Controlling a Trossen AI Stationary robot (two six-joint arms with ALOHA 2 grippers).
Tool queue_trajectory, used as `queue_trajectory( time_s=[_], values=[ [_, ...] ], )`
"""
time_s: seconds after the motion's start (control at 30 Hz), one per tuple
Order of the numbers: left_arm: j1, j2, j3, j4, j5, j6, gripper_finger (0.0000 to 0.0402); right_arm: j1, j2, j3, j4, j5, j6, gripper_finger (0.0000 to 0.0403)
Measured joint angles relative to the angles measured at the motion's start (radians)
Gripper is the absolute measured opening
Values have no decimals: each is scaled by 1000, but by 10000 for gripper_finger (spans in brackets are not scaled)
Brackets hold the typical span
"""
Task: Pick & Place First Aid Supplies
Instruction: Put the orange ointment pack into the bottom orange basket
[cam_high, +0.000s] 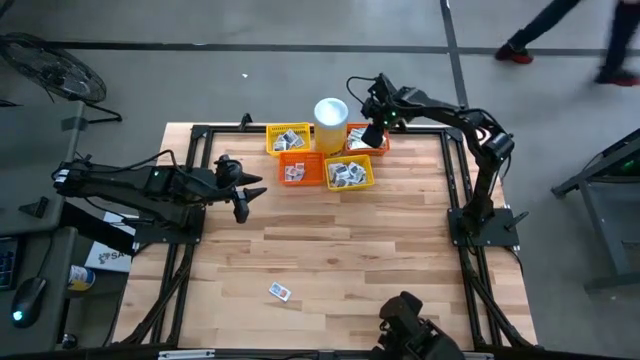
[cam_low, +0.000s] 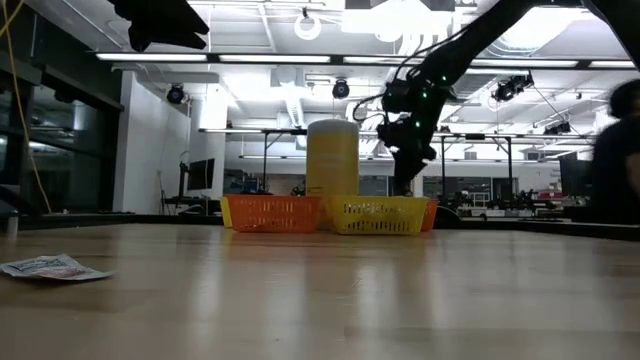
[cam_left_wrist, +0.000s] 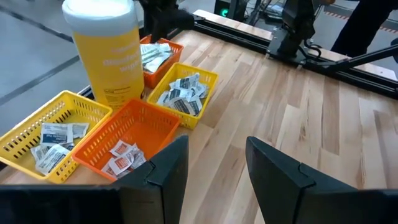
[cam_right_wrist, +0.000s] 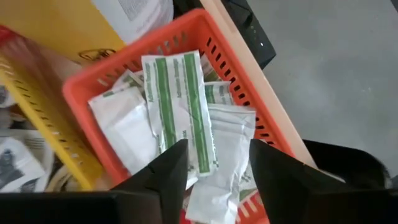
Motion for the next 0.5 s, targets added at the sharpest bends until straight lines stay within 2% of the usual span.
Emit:
queue_trajectory(
  time_s=[0.1, 0.2, 0.37, 0.5],
  values=[
    [0, 0, 0, -26, 6, -33, 158, 0, 0, 54, -70, -7, 2, 170],
    [0, 0, 0, -79, 64, -90, 158, 0, 0, 115, -150, -35, 24, 174],
    [0, 29, 1, -211, 147, -278, 158, 11, 0, 218, -288, -88, 53, 175],
    [0, 76, 1, -255, 223, -402, 158, 44, -1, 295, -384, -92, 54, 174]
  ],
)
